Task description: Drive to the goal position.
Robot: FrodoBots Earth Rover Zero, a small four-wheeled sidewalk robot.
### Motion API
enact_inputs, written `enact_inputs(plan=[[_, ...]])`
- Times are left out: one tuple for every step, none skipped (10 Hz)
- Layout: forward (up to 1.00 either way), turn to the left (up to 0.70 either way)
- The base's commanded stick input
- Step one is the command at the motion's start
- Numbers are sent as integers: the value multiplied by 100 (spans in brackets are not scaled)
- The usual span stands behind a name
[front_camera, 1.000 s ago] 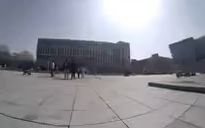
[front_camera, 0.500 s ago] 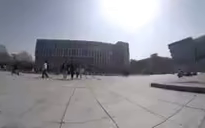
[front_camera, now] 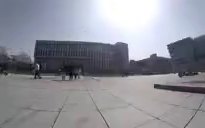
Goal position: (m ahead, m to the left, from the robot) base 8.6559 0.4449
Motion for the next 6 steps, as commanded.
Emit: enact_inputs(plan=[[70,-2],[70,-2],[70,-2],[70,-2],[70,-2],[70,-2]])
